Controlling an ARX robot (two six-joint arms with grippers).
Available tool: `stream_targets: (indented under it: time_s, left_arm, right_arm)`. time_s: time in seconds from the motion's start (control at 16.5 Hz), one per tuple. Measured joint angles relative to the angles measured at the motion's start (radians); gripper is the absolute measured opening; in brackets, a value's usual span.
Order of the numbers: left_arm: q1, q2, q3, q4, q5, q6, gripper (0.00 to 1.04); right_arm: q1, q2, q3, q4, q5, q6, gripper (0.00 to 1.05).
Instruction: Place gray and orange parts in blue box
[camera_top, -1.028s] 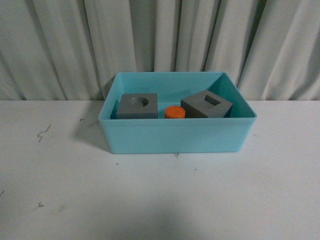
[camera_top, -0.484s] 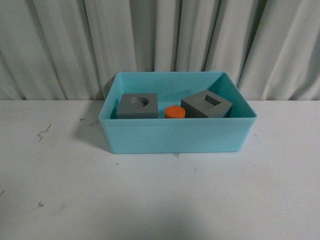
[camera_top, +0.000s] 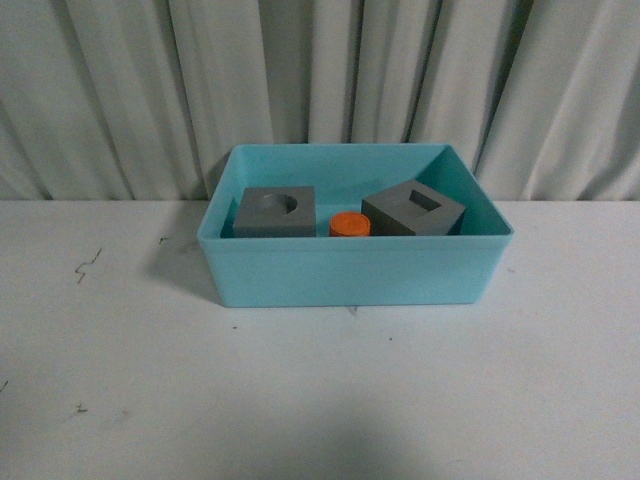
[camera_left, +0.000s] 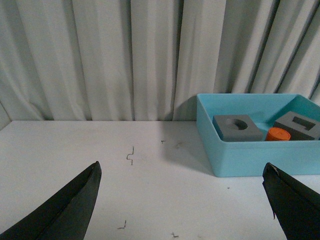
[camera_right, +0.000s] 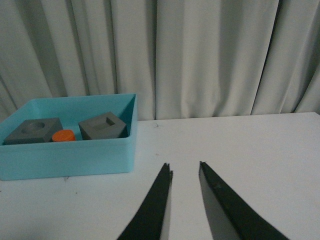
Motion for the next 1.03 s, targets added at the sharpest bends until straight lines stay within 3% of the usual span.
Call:
stream_targets:
  time_s: [0.06, 0.12, 0.42, 1.03]
  left_arm:
    - [0.0, 0.0, 0.0, 0.0, 0.0, 0.0, 0.98]
    - [0.0, 0.0, 0.0, 0.0, 0.0, 0.0, 0.98]
    - [0.0, 0.0, 0.0, 0.0, 0.0, 0.0, 0.98]
    - [0.0, 0.0, 0.0, 0.0, 0.0, 0.0, 0.98]
  right_arm:
    - [0.0, 0.0, 0.0, 0.0, 0.0, 0.0, 0.33]
    - [0.0, 0.0, 0.0, 0.0, 0.0, 0.0, 0.36]
    - [0.0, 0.0, 0.0, 0.0, 0.0, 0.0, 0.97]
    - [0.0, 0.0, 0.0, 0.0, 0.0, 0.0, 0.98]
